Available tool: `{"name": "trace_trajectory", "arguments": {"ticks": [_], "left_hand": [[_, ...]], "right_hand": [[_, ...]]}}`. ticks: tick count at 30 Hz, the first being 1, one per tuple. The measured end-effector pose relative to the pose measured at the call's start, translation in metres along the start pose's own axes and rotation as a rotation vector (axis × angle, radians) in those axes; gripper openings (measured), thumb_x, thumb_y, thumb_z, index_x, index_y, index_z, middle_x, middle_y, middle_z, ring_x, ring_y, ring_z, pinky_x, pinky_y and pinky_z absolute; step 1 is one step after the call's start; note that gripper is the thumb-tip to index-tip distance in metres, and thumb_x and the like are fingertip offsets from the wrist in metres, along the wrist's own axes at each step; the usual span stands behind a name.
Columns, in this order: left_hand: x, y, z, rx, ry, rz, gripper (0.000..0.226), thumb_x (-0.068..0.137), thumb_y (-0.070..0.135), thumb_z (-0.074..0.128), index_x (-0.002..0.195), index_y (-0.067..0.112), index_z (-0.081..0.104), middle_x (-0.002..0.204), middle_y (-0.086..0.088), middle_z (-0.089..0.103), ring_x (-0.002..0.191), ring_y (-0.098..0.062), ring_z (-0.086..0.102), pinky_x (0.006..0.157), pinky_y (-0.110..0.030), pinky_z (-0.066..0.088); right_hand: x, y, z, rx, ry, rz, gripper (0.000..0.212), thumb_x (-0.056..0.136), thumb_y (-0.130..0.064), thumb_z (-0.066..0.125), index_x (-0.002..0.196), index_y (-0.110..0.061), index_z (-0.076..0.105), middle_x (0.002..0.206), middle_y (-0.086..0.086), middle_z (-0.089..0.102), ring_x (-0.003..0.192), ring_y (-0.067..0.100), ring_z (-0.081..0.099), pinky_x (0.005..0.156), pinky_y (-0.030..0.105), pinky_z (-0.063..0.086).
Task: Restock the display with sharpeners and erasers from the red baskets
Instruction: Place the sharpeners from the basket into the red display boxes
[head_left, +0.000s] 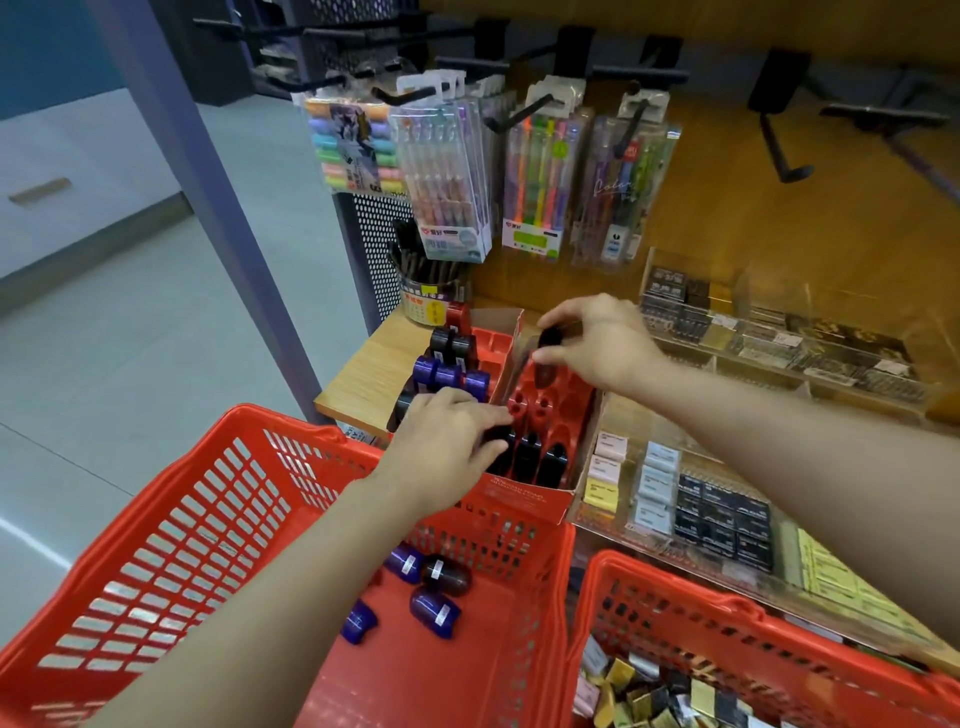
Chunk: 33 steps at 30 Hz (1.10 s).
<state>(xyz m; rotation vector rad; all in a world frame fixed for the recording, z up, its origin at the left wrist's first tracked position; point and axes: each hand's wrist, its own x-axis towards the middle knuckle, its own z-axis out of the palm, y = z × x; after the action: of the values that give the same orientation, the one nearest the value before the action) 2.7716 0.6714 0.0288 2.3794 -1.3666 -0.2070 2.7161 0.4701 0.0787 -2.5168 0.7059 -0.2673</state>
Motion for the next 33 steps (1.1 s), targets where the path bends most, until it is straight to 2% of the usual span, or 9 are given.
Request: {"name": "trace_trajectory", "arguments": {"ticks": [4,9,13,19,21,23,25,28,33], "left_hand": [[0.003,-0.005,0.003,0.026,0.031,0.08,0.039,0.098,0.036,0.055,0.136,0.031,0.055,0.145,0.018,0.048,0.132,-0.011,0.038,0.107,-0.031,0.02],[0.005,-0.011,0.007,0.04,0.02,0.101,0.039,0.099,0.038,0.052,0.138,0.034,0.053,0.142,0.021,0.051,0.13,-0.008,0.04,0.105,-0.025,0.015],[0.006,-0.011,0.009,0.039,0.027,0.106,0.037,0.099,0.036,0.053,0.136,0.034,0.055,0.139,0.021,0.053,0.128,-0.009,0.042,0.104,-0.026,0.016],[-0.005,-0.004,0.0,0.046,0.025,0.152,0.041,0.099,0.03,0.053,0.14,0.027,0.052,0.145,0.012,0.049,0.137,-0.012,0.035,0.112,-0.034,0.023],[-0.021,-0.01,-0.013,0.025,0.11,0.198,0.034,0.096,0.022,0.056,0.131,0.022,0.06,0.138,0.007,0.055,0.132,-0.015,0.042,0.109,-0.039,0.034],[-0.039,-0.024,-0.028,0.03,0.215,0.206,0.026,0.091,0.011,0.061,0.116,0.016,0.068,0.121,0.001,0.063,0.116,-0.021,0.054,0.096,-0.041,0.043],[-0.061,-0.043,-0.036,0.013,0.259,0.094,0.021,0.089,0.005,0.061,0.106,0.012,0.07,0.108,-0.003,0.065,0.102,-0.025,0.058,0.088,-0.04,0.046],[-0.094,-0.077,-0.03,-0.061,0.169,-0.189,0.022,0.087,0.0,0.059,0.104,0.01,0.069,0.103,-0.006,0.066,0.097,-0.026,0.06,0.085,-0.031,0.043],[-0.137,-0.127,0.024,-0.212,-0.211,-0.623,0.021,0.087,0.004,0.06,0.105,0.007,0.069,0.106,-0.013,0.07,0.1,-0.029,0.065,0.086,-0.032,0.049]], "right_hand": [[0.002,0.0,0.028,-0.082,-0.038,-0.026,0.037,0.077,-0.033,0.081,0.112,-0.026,0.071,0.123,-0.004,0.066,0.125,0.02,0.049,0.105,0.036,0.04],[0.001,0.007,0.036,-0.112,-0.112,-0.077,0.032,0.089,-0.033,0.07,0.119,-0.024,0.07,0.132,-0.002,0.063,0.129,0.016,0.052,0.112,0.032,0.038],[0.003,0.008,0.041,-0.16,-0.083,-0.08,0.025,0.095,-0.017,0.062,0.118,-0.018,0.071,0.132,0.003,0.062,0.125,0.018,0.054,0.107,0.026,0.037],[-0.002,-0.01,0.035,-0.168,-0.153,0.004,0.041,0.099,-0.006,0.049,0.137,-0.018,0.057,0.142,0.009,0.054,0.131,0.025,0.048,0.106,0.027,0.038],[-0.02,-0.016,0.027,-0.082,-0.011,-0.02,0.045,0.094,0.002,0.045,0.132,-0.017,0.061,0.137,0.01,0.057,0.117,0.025,0.059,0.1,0.032,0.047],[-0.05,-0.024,0.023,0.057,0.164,-0.05,0.038,0.091,-0.001,0.047,0.113,-0.021,0.07,0.119,0.004,0.065,0.083,0.015,0.064,0.079,0.031,0.053],[-0.085,-0.033,0.032,0.256,0.171,-0.015,0.029,0.091,-0.007,0.052,0.092,-0.03,0.07,0.092,-0.005,0.07,0.066,0.013,0.063,0.067,0.029,0.052],[-0.13,-0.042,0.077,0.425,-0.046,0.107,0.026,0.087,-0.008,0.058,0.077,-0.031,0.066,0.073,-0.008,0.069,0.066,0.018,0.069,0.07,0.033,0.057],[-0.152,-0.029,0.171,0.321,-0.441,0.458,0.025,0.086,-0.011,0.063,0.111,-0.012,0.067,0.099,0.007,0.072,0.097,0.025,0.068,0.088,0.027,0.051]]}}
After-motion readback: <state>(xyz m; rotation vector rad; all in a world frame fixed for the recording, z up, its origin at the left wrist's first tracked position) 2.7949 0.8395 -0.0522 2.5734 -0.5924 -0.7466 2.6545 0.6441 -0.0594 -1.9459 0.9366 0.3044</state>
